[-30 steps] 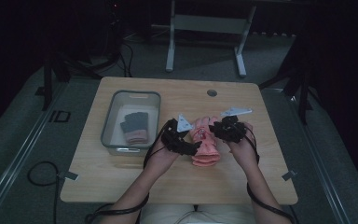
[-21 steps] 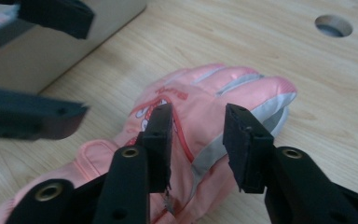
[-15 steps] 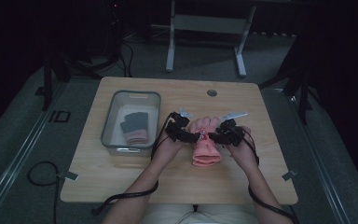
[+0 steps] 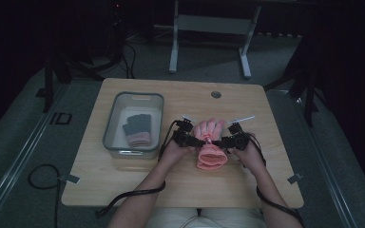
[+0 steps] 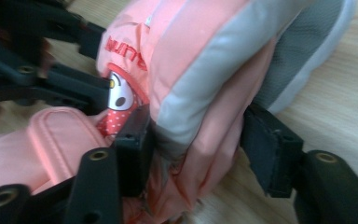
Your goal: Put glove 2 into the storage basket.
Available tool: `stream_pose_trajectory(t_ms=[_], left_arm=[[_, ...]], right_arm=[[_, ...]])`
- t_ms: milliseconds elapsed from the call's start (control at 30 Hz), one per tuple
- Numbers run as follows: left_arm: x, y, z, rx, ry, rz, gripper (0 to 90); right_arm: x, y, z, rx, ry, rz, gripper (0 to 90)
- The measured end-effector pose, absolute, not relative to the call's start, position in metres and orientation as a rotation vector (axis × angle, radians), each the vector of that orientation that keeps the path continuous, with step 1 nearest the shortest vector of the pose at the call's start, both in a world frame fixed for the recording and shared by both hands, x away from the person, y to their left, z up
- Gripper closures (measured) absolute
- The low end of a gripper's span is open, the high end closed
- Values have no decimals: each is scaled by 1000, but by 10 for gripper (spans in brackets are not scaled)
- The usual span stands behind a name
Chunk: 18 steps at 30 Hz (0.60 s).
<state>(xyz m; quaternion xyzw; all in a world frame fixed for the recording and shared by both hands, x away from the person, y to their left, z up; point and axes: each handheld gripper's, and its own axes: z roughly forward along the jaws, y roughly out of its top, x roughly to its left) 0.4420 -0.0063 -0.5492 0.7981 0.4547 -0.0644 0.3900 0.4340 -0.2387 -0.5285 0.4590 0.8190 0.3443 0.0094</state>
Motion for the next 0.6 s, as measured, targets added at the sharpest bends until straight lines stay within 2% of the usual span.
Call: stream_pose_trajectory(t_ms=[133,233,267,400,600], left_arm=[[443,-9,-550,2016,1136,-210,528],[440,-16,-543,2068,1111,-152,688],[440,-17,-542,2081,1105,-140,712],[437,-17,-539,2055,1095,-117,749],[434,-13,-533,2023,1089,-111,755]], right_arm=[[435,-241,-532,1459,2559,1123,511],[434,-240,-532,1465,2552,1138,559],[434,-239,-531,1456,2546,1132,573],[430,-238,-529,1438,2518,1148,617],[427,-236,-523,1428,2491,1164,643]])
